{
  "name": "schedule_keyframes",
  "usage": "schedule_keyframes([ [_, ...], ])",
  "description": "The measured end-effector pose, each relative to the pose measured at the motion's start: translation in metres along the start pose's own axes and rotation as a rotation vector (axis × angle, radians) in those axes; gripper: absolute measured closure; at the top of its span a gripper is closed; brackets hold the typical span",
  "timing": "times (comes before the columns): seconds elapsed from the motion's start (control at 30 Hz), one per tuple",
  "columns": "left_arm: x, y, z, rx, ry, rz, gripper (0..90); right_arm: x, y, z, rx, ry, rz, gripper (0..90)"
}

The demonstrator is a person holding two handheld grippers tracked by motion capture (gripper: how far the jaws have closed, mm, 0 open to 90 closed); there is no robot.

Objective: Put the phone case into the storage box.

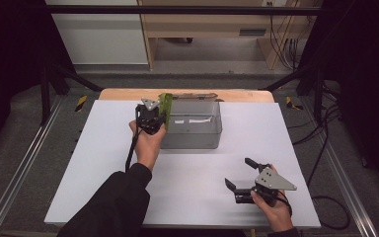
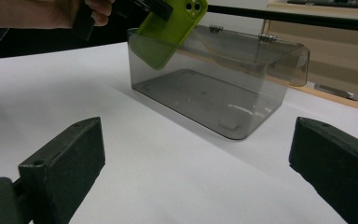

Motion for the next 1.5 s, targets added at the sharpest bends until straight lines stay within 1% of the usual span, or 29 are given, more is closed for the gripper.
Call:
schedule_keyframes([
  [0.2,0.003,0.001,-0.004,0.018,-0.022,0.021,77.2,0.0,0.0,0.0,0.0,-0.006,-0.004,3.5],
  [0.33,0.004,-0.001,-0.005,0.019,-0.029,0.021,77.2,0.0,-0.001,0.0,0.001,-0.004,-0.008,3.4],
  [0.43,0.004,-0.002,-0.006,0.024,-0.034,0.034,77.2,0.0,-0.001,0.0,0.0,-0.011,-0.007,3.3],
  [0.57,0.004,-0.002,-0.006,0.032,-0.033,0.038,77.2,0.0,-0.001,0.0,0.001,-0.011,-0.004,3.4],
  [0.77,0.006,-0.001,-0.008,0.041,-0.045,0.037,77.2,0.0,-0.001,-0.001,0.001,-0.014,-0.005,3.3],
  [0.93,0.008,0.001,-0.01,0.041,-0.047,0.035,77.2,0.0,-0.001,0.0,0.001,-0.014,-0.006,3.3],
  [1.13,0.009,0.001,-0.011,0.039,-0.05,0.044,77.2,0.001,-0.001,-0.001,0.001,-0.017,-0.007,3.3],
  [1.3,0.01,0.0,-0.013,0.047,-0.058,0.063,77.2,0.001,-0.002,-0.001,0.001,-0.017,-0.004,3.3],
  [1.5,0.011,0.001,-0.015,0.039,-0.067,0.062,77.2,0.001,-0.001,-0.001,0.0,-0.019,-0.006,3.3],
])
Point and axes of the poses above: each handheld gripper's, and its own axes: z roughly backward along the jaws, x roughly out of its underside, y roughly to its right, the point moved 2 cm from there along -z, roughly forward along the jaws, and after that the axes turned 4 degrees about -y, right-handed, at the moved point
